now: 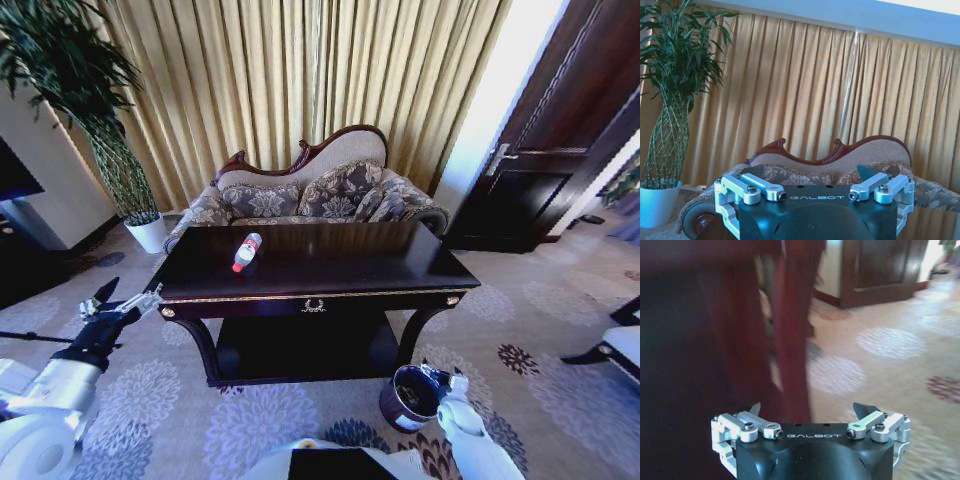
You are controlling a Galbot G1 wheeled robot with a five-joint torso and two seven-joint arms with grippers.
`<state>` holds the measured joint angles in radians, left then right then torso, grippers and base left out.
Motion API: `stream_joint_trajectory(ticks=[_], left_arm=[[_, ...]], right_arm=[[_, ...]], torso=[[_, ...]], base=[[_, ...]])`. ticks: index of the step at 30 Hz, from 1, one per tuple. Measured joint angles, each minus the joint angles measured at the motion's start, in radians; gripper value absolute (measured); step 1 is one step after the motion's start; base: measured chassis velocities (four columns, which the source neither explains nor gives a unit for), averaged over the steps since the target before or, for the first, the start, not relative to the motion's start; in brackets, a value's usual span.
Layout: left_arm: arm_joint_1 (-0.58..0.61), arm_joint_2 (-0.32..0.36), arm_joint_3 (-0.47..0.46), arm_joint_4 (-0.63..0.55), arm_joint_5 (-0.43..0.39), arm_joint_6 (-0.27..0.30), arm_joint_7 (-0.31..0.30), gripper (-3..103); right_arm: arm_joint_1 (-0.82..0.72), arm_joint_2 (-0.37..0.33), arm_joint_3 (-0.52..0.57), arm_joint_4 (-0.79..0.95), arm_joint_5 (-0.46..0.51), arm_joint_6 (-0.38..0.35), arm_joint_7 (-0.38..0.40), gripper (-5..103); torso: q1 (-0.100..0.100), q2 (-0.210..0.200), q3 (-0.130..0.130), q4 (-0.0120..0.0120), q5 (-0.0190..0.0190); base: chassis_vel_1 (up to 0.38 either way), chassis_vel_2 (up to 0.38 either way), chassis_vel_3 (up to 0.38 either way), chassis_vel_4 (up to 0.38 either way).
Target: Move to the front of the table and place the trash on the table into the trash bin.
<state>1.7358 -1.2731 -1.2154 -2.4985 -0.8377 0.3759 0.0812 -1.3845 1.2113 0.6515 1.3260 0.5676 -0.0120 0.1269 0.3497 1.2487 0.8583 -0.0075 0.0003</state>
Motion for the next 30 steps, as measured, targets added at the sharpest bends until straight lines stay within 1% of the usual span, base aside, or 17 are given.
stream_joint_trajectory(ticks=[1, 2, 5, 6, 8, 9, 11, 13, 14, 16, 19, 20, 22, 24, 26, 29, 30], left_arm=[[0.000, 0.001, -0.001, 0.001, -0.001, -0.002, 0.000, 100], [0.000, 0.001, -0.001, 0.001, -0.001, -0.002, 0.000, 100], [-0.002, 0.007, -0.003, 0.003, -0.003, -0.005, -0.001, 100], [-0.002, 0.007, -0.003, 0.003, -0.003, -0.005, -0.001, 100], [-0.004, 0.008, 0.000, 0.006, -0.003, -0.005, -0.001, 100], [-0.005, 0.008, 0.001, 0.007, -0.003, -0.005, -0.001, 100], [-0.005, 0.008, 0.001, 0.008, -0.003, -0.005, -0.001, 100], [-0.007, 0.010, 0.002, 0.015, -0.004, -0.005, 0.001, 100], [-0.007, 0.010, 0.002, 0.015, -0.004, -0.005, 0.001, 100], [-0.007, 0.011, 0.002, 0.018, -0.004, -0.006, 0.001, 100], [-0.005, 0.014, 0.000, 0.028, -0.005, -0.008, 0.002, 100], [-0.005, 0.014, 0.000, 0.028, -0.005, -0.008, 0.002, 100], [-0.004, 0.013, -0.001, 0.029, -0.005, -0.008, 0.003, 100], [-0.004, 0.013, -0.001, 0.029, -0.005, -0.008, 0.003, 100], [-0.005, 0.012, 0.000, 0.026, -0.004, -0.008, 0.003, 100], [-0.008, 0.016, 0.000, 0.027, 0.024, -0.007, 0.004, 100], [-0.008, 0.016, 0.000, 0.027, 0.024, -0.007, 0.004, 100]], right_arm=[[-0.019, -0.004, 0.007, 0.044, 0.025, 0.000, -0.017, 100], [-0.019, -0.004, 0.007, 0.044, 0.025, 0.000, -0.017, 100], [-0.074, -0.024, 0.033, 0.191, 0.069, 0.000, -0.059, 100], [-0.074, -0.024, 0.033, 0.191, 0.069, 0.000, -0.059, 100], [-0.119, -0.041, 0.060, 0.315, 0.071, 0.009, -0.089, 100], [-0.152, -0.049, 0.071, 0.378, 0.068, 0.019, -0.094, 100], [-0.167, -0.051, 0.077, 0.404, 0.066, 0.022, -0.094, 100], [-0.238, -0.055, 0.101, 0.534, 0.060, 0.031, -0.100, 100], [-0.238, -0.055, 0.101, 0.534, 0.060, 0.031, -0.100, 100], [-0.275, -0.054, 0.116, 0.612, 0.059, 0.034, -0.103, 100], [-0.355, -0.048, 0.147, 0.802, 0.059, 0.034, -0.112, 100], [-0.355, -0.048, 0.147, 0.802, 0.059, 0.034, -0.112, 100], [-0.383, -0.046, 0.156, 0.918, 0.060, 0.017, -0.112, 100], [-0.387, -0.046, 0.157, 0.947, 0.060, 0.012, -0.112, 100], [-0.391, -0.047, 0.152, 1.043, 0.062, -0.027, -0.102, 100], [-0.389, -0.053, 0.131, 1.118, 0.065, -0.105, -0.066, 100], [-0.389, -0.053, 0.131, 1.118, 0.065, -0.105, -0.066, 100]], torso=[[0.000, 0.000, 0.000, 0.0000, -0.0002], [0.000, 0.000, 0.000, 0.0000, -0.0002], [0.000, 0.000, 0.000, -0.0001, -0.0003], [0.000, 0.000, 0.000, -0.0001, -0.0003], [0.000, 0.000, 0.000, 0.0002, -0.0004], [0.000, 0.000, 0.000, 0.0001, -0.0004], [0.000, 0.000, 0.000, 0.0001, -0.0003], [0.000, 0.000, 0.000, -0.0002, -0.0002], [0.000, 0.000, 0.000, -0.0002, -0.0002], [0.000, 0.000, 0.000, -0.0001, -0.0004], [0.000, 0.000, 0.000, -0.0001, -0.0004], [0.000, 0.000, 0.000, -0.0001, -0.0004], [0.000, 0.000, 0.000, -0.0001, -0.0004], [0.000, 0.000, 0.000, 0.0000, -0.0003], [0.000, 0.000, 0.000, 0.0001, -0.0004], [0.000, 0.000, 0.000, 0.0001, -0.0004], [0.000, 0.000, 0.000, 0.0001, -0.0004]], base=[[0.000, 0.000, 0.000, 0.000], [0.000, 0.000, 0.000, 0.000], [0.000, 0.000, 0.000, 0.000], [0.000, 0.000, 0.000, 0.000], [0.000, 0.000, 0.000, 0.000], [0.000, 0.000, 0.000, 0.000], [0.000, 0.000, 0.000, 0.000], [0.000, 0.000, 0.000, 0.000], [0.000, 0.000, 0.000, 0.000], [0.000, 0.000, 0.000, 0.000], [0.000, 0.000, 0.000, 0.000], [0.000, 0.000, 0.000, 0.000], [0.000, 0.000, 0.000, 0.000], [0.000, 0.000, 0.000, 0.000], [0.000, 0.000, 0.000, 0.000], [0.000, 0.000, 0.000, 0.000], [0.000, 0.000, 0.000, 0.000]])
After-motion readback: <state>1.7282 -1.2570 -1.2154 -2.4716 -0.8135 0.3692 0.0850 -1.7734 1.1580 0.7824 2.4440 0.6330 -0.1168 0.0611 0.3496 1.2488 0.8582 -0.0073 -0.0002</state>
